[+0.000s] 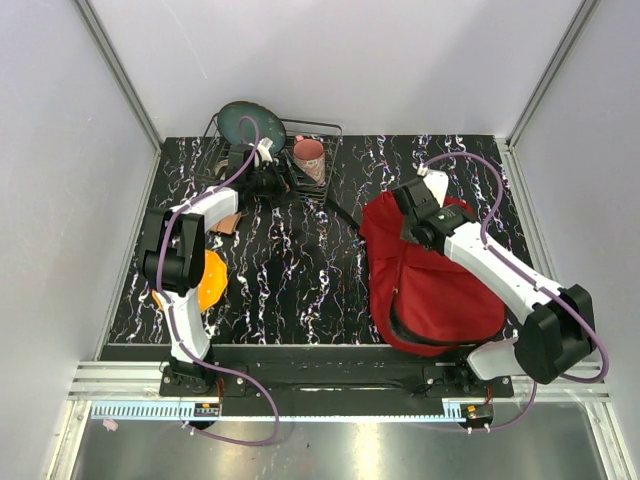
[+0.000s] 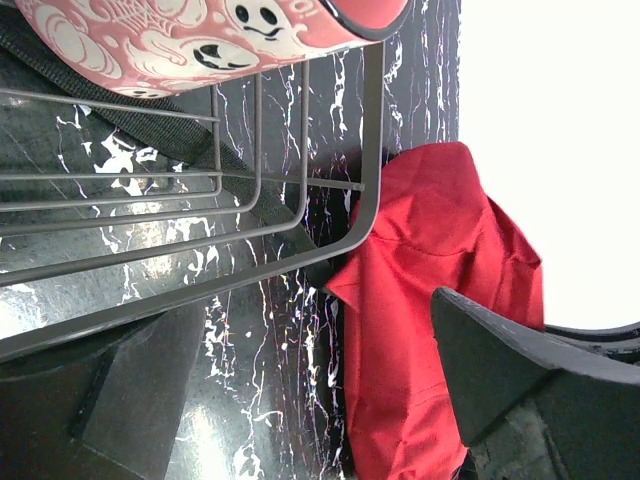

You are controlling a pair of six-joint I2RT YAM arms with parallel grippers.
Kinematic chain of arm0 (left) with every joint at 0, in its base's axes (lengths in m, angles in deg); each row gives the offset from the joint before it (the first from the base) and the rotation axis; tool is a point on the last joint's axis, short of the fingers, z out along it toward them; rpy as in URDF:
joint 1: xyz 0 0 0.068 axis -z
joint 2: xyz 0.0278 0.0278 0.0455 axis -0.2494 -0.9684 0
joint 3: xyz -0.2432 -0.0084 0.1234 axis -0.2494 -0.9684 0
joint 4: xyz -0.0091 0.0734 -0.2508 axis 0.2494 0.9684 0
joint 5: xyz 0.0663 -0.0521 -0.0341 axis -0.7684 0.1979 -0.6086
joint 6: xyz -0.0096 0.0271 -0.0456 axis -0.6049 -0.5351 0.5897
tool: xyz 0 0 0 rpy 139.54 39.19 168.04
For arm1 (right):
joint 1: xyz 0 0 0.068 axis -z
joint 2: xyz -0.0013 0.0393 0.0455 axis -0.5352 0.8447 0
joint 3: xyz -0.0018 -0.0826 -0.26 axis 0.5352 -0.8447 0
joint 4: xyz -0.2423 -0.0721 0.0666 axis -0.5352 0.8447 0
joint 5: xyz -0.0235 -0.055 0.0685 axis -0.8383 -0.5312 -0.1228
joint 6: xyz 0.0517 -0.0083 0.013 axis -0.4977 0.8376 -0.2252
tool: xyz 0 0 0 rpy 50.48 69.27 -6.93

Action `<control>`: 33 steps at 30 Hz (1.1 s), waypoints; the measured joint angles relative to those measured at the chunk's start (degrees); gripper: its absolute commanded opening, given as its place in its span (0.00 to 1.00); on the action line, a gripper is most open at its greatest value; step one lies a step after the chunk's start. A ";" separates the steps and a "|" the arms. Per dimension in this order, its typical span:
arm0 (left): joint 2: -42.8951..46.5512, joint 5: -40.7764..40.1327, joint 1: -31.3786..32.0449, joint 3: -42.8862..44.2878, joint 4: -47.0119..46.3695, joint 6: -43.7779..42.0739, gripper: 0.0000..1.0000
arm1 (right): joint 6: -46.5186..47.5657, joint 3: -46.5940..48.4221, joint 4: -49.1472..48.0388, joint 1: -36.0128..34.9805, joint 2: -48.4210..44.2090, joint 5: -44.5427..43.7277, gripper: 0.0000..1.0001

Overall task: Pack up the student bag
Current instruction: Adjust the student bag at the center of the board.

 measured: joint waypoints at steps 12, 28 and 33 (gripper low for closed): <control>0.00 0.42 -0.13 -0.13 -0.57 0.92 0.98 | 10.25 1.51 -13.31 0.33 -14.47 24.46 0.76; 0.00 1.27 -0.39 -0.87 -2.40 1.75 0.98 | 33.64 11.41 -27.98 0.33 20.44 30.93 0.64; 0.00 1.79 -0.55 -0.92 -2.69 2.56 0.98 | 38.51 18.08 -31.17 0.33 29.94 34.12 0.62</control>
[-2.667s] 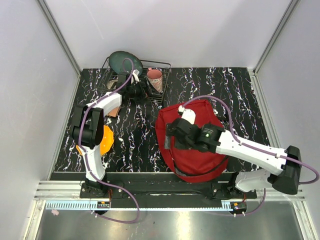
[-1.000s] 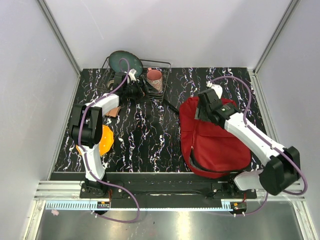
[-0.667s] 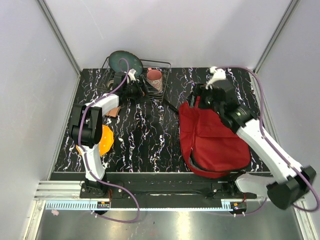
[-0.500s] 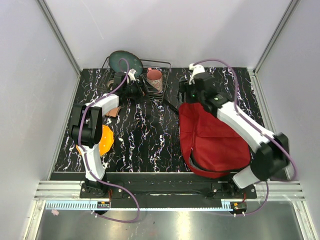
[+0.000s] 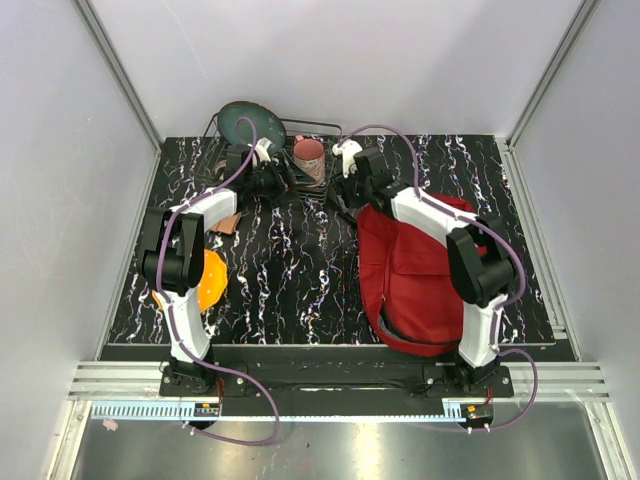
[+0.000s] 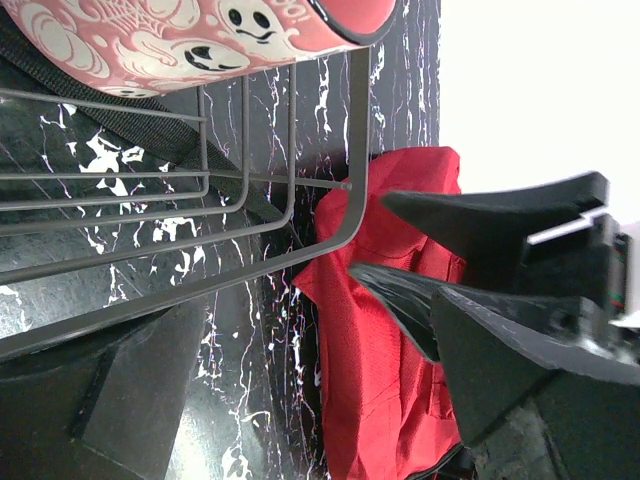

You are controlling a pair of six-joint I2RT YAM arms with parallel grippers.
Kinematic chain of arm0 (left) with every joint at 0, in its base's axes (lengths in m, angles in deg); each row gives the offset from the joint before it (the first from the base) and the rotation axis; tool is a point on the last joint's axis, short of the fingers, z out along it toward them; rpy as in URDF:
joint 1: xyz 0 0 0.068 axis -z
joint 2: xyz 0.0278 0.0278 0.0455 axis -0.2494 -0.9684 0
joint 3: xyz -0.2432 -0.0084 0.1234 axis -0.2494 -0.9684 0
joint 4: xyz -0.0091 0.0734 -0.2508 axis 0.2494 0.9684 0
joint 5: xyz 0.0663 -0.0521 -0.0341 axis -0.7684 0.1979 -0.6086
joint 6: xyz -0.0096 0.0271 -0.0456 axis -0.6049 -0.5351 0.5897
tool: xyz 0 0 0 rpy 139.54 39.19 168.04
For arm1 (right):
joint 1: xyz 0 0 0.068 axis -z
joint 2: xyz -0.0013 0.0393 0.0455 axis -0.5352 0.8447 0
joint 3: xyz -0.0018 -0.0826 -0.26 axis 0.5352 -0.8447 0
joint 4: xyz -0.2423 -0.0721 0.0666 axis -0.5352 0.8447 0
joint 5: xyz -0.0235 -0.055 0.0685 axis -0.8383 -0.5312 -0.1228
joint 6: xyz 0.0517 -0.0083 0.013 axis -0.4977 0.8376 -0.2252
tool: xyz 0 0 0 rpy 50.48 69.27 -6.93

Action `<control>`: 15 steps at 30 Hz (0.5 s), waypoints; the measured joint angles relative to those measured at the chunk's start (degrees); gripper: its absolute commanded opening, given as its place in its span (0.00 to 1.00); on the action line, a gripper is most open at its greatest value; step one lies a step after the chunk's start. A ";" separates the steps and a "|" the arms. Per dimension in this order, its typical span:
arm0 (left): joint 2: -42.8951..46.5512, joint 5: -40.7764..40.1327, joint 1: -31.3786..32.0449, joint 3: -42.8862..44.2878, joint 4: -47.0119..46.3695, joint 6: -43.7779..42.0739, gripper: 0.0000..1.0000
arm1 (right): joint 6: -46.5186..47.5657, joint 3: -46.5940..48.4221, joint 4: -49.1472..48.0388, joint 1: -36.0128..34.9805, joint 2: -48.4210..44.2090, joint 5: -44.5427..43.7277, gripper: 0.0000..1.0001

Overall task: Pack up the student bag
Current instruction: Adjust the student bag at the center of the board.

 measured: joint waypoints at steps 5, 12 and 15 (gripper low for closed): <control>0.00 0.66 -0.20 -0.44 -0.96 0.24 0.98 | 3.30 3.02 0.22 0.00 6.99 0.50 0.59; 0.00 1.51 -0.44 -0.83 -1.81 0.48 0.98 | 5.22 3.85 0.28 0.00 11.30 1.29 0.54; 0.00 1.68 -0.50 -0.83 -1.92 0.63 0.98 | 5.46 5.33 0.13 0.00 13.94 1.18 0.50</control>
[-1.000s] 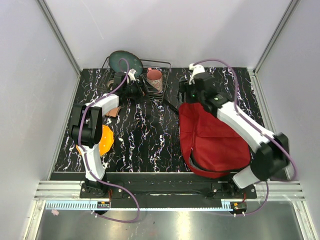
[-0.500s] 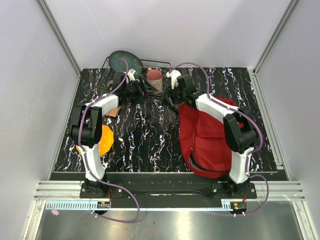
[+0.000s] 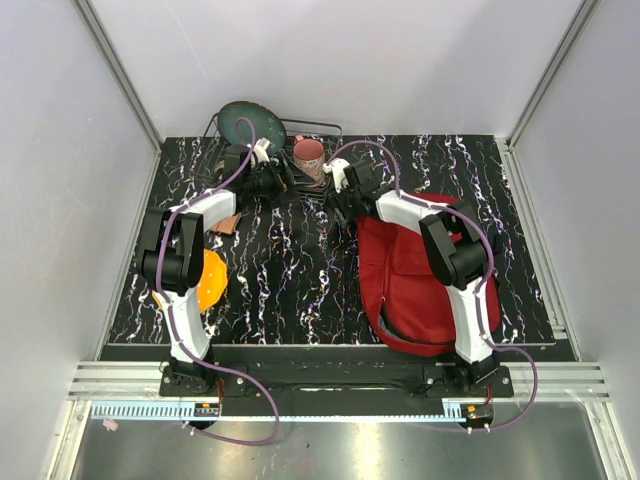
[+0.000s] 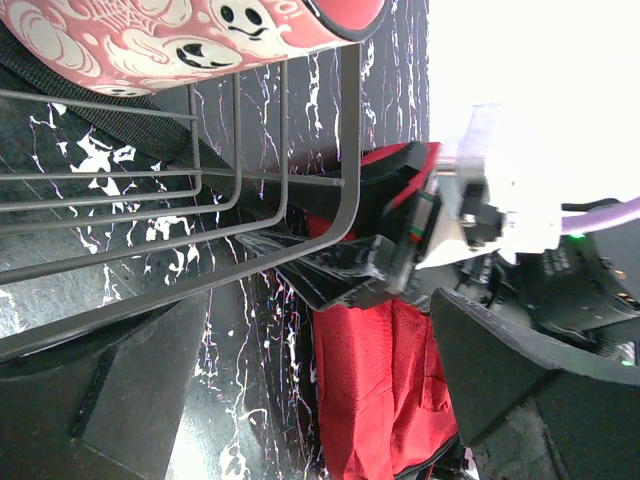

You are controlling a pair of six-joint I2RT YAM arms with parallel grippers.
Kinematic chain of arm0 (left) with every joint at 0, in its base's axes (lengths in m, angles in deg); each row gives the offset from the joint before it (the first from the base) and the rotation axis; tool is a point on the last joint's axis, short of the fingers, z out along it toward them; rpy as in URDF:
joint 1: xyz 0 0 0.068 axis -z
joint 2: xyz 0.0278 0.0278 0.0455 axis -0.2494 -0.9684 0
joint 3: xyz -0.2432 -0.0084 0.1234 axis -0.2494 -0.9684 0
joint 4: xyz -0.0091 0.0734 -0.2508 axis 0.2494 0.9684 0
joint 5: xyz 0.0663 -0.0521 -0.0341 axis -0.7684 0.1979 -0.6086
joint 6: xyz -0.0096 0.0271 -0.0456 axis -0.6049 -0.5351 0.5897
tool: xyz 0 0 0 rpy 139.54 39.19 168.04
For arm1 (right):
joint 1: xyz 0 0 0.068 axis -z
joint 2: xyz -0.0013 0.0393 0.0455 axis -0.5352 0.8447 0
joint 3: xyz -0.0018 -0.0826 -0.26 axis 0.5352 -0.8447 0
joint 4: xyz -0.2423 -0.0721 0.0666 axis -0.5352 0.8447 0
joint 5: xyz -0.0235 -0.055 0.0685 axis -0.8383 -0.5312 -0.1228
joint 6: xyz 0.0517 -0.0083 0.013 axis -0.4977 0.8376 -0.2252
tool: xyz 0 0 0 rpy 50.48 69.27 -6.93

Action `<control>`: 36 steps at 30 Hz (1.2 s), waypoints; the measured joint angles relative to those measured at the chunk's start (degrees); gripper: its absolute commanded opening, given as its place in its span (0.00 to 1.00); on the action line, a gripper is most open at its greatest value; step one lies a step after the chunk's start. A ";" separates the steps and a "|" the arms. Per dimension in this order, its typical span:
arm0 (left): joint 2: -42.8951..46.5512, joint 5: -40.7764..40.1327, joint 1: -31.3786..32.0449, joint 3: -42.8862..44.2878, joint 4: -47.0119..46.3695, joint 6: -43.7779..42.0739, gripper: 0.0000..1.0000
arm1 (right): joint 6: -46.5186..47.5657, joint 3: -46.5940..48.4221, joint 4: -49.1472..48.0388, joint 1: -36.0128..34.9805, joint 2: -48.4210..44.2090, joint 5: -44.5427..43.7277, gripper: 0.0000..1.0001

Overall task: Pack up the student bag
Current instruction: Adjust the student bag at the center of the board.

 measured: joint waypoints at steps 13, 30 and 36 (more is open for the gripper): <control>0.00 0.50 -0.24 -0.15 -0.63 1.05 0.97 | -0.39 1.07 -1.60 -0.11 2.86 -7.82 0.00; 0.00 1.14 -0.76 -1.05 -2.36 1.29 0.97 | -21.03 0.39 2.75 9.09 -3.19 -14.16 0.00; 0.00 1.18 -1.05 -1.09 -2.38 1.33 0.97 | -26.38 -0.35 4.94 11.37 -8.57 -14.71 0.00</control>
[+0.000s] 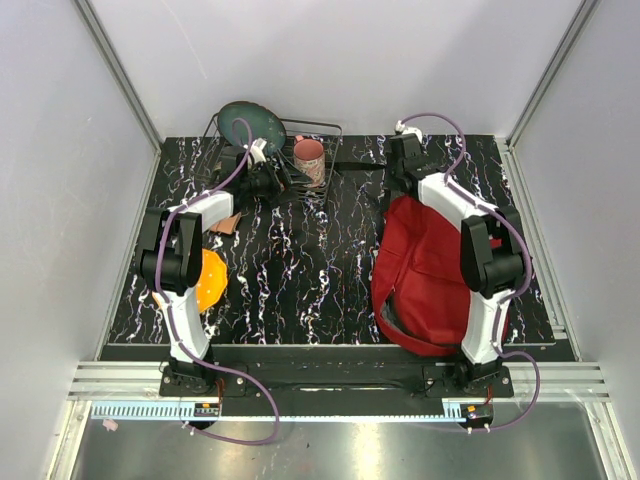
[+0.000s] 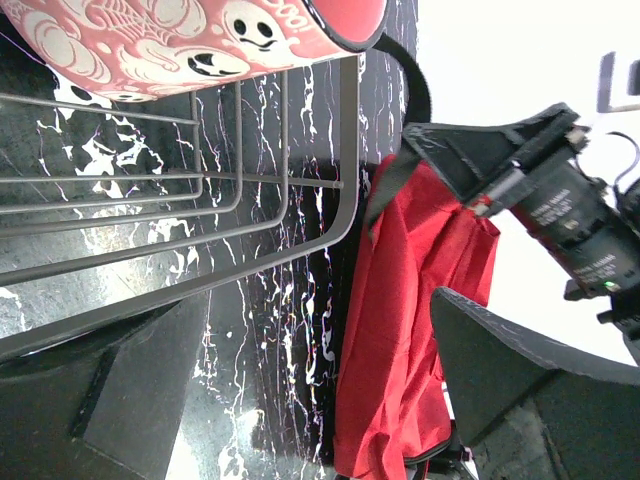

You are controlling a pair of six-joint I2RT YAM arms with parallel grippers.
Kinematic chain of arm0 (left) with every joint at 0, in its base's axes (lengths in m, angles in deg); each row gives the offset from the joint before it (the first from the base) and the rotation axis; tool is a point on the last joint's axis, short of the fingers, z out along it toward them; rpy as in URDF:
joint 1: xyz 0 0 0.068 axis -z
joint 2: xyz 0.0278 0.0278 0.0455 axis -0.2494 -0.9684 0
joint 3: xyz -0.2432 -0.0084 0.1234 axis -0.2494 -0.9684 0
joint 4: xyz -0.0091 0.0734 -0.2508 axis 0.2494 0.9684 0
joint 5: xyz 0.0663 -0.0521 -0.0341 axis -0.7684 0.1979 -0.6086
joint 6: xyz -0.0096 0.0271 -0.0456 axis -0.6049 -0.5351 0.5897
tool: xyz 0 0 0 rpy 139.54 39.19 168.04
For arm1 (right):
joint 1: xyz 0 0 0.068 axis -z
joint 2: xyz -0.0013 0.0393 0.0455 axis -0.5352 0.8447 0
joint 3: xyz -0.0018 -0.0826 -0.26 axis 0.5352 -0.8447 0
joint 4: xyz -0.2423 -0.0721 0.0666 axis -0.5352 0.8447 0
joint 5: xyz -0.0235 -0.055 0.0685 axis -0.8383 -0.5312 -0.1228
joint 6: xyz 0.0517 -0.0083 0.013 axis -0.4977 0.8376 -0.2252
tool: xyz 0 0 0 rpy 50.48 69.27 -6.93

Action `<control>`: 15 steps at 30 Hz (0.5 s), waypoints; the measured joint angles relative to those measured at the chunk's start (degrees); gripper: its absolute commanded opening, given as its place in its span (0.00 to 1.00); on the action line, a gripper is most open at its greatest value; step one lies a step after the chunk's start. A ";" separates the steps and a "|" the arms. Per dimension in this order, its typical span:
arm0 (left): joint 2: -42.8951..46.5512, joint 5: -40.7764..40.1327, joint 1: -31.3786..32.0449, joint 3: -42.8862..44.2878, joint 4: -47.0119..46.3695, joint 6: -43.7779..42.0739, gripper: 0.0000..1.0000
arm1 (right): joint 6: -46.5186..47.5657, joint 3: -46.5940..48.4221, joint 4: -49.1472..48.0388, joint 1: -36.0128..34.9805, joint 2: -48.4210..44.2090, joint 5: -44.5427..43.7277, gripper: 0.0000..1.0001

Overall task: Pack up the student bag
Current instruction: Adjust the student bag at the center of the board.

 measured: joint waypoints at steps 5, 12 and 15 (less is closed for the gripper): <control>0.68 -0.07 -0.02 -1.53 -1.81 0.46 0.98 | -0.83 -0.11 0.48 -0.37 -5.57 3.23 0.00; 2.60 -0.07 -0.33 -4.83 -2.10 0.76 0.98 | 4.39 -0.48 2.78 0.13 -13.51 20.28 0.00; 4.55 -0.07 -0.33 -6.32 -2.08 0.76 0.98 | 5.40 -4.55 3.52 0.15 -17.35 29.33 0.00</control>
